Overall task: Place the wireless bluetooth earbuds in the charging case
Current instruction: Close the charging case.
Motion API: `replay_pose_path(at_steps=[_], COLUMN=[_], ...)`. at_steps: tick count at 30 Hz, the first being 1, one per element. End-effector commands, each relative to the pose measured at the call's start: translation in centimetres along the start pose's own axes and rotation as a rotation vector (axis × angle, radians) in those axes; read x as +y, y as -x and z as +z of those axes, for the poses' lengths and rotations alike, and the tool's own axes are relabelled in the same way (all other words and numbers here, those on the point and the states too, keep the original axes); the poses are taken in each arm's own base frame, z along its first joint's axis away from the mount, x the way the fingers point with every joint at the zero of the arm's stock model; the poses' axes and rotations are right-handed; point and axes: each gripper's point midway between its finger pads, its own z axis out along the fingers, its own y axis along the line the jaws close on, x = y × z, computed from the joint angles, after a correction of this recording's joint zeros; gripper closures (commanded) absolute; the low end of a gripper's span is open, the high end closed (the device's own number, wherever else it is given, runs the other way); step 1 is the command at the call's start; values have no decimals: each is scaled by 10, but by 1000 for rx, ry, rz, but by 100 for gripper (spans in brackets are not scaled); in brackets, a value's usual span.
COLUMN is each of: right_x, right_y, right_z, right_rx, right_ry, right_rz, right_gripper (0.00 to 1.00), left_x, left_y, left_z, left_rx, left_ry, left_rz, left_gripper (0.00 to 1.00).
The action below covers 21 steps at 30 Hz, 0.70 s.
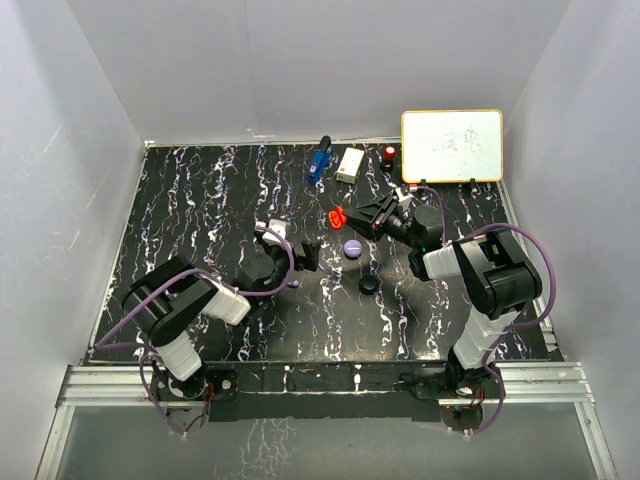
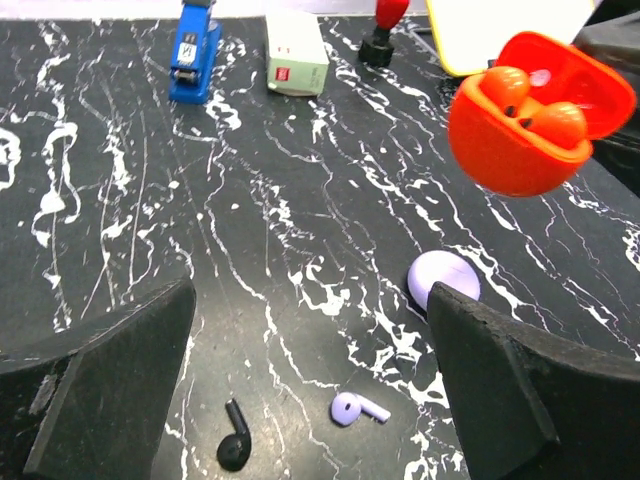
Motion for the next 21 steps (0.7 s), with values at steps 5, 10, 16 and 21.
replay_pose_path(at_steps=[5,10,16,21], right_x=[29,41,45,42], right_y=[11,10,11,9], right_z=[6,4,3,2], right_rx=[-56,-67,-71,-71], right_ry=[76,98,102,96], right_rz=[-42,-45,-45,-42], right_gripper=[100,100,100,100], left_x=[-38,-51,-60,-64], left_y=[58,51,41,49], left_z=[24,33,40,46], left_rx=[-271,-303,-313,-339], left_ry=[-99,-116,-112,-90], left_rz=[103,158,200,227], left_gripper=[1,1,1,1])
